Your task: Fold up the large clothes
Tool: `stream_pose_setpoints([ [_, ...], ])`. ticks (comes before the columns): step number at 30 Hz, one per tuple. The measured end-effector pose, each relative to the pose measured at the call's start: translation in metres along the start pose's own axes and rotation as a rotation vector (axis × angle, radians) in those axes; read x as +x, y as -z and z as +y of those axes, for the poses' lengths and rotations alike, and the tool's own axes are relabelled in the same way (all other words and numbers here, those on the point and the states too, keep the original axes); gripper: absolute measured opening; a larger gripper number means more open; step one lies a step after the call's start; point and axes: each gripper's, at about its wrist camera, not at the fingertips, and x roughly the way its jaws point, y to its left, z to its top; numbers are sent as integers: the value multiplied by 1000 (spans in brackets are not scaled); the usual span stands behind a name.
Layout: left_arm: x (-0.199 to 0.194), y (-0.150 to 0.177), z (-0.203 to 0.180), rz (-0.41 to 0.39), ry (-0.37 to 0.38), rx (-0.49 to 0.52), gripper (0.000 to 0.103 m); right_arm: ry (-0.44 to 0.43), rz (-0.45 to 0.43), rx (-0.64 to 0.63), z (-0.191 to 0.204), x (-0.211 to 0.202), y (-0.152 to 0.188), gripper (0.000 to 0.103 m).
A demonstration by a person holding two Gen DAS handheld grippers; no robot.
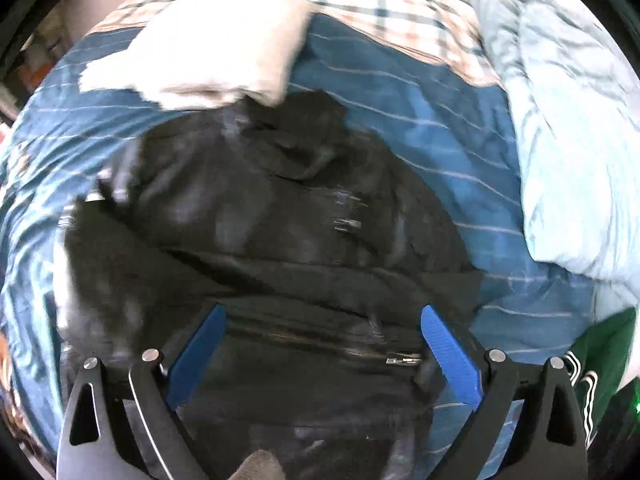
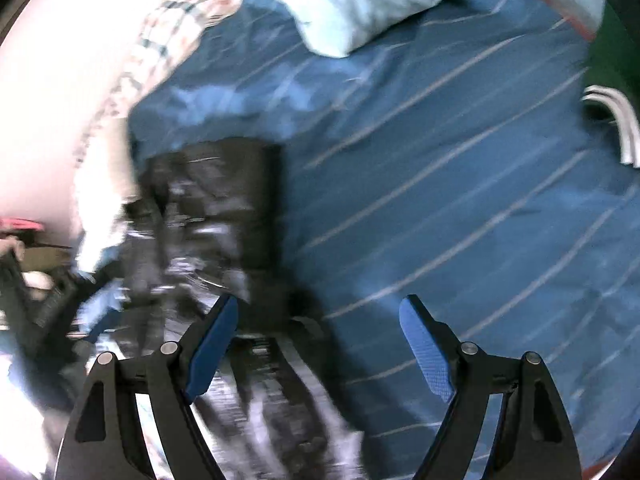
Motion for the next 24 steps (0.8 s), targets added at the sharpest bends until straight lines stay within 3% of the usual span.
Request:
stream_pose_setpoints([
  [3, -19, 5, 38, -42, -117, -19, 100, -162, 59, -3, 29, 15, -5, 84],
  [5, -25, 21, 76, -66, -254, -49, 100, -204, 117, -26, 51, 37, -7, 84],
  [7, -18, 40, 107, -40, -365, -65, 100, -206, 183, -54, 68, 62, -5, 84],
  [8, -9, 52, 121, -9, -422, -67, 100, -187, 212, -73, 76, 75, -2, 84],
  [12, 29, 96, 161, 97, -541, -88, 100, 36, 329, -184, 98, 133, 16, 84],
  [14, 54, 113, 173, 162, -536, -113, 101, 82, 317, -249, 106, 146, 23, 82],
  [17, 60, 119, 185, 137, -486, -204, 103, 119, 291, -315, 118, 152, 31, 66],
  [20, 61, 122, 191, 126, -443, -262, 103, 109, 264, -308, 117, 148, 32, 15],
  [24, 59, 125, 191, 98, -418, -299, 103, 98, 214, -343, 128, 130, 29, 8],
])
